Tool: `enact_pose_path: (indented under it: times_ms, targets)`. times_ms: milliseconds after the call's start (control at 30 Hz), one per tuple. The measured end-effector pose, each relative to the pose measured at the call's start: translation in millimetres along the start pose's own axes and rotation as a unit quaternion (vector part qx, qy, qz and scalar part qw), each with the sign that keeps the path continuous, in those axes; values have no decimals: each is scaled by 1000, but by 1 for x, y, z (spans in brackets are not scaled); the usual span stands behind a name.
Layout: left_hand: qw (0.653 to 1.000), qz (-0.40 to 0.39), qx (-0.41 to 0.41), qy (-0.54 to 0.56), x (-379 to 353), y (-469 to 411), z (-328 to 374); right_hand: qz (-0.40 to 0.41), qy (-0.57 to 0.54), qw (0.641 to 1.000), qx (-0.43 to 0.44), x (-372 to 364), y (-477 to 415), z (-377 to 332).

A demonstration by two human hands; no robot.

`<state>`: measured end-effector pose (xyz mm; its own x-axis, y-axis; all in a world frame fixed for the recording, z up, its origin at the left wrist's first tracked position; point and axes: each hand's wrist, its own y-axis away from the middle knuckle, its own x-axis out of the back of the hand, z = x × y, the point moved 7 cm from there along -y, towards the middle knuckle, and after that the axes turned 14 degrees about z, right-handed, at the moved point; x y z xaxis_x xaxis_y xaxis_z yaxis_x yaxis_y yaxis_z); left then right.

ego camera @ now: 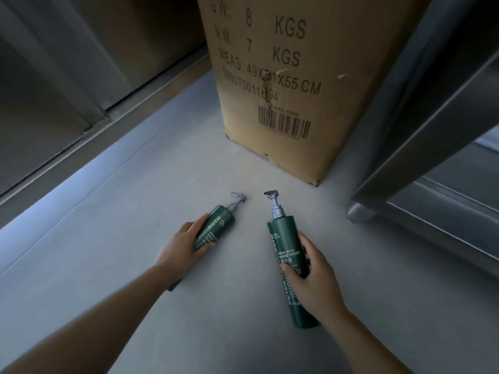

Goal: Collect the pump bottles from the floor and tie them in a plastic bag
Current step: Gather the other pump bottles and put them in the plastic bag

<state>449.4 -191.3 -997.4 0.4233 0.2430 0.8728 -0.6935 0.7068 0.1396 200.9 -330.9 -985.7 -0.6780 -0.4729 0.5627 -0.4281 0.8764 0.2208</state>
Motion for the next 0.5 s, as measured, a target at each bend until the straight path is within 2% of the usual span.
enact_pose_path:
  times_ms: [133, 300, 500]
  targets:
    - [999, 42, 14, -28, 41, 26, -19, -46, -25, 998, 35, -27, -11, -40]
    - [987, 118, 104, -10, 105, 57, -33, -97, -55, 991, 69, -52, -16, -105]
    - [962, 189, 178, 82, 230, 102, 18, -153, -60, 984, 69, -13, 28, -220]
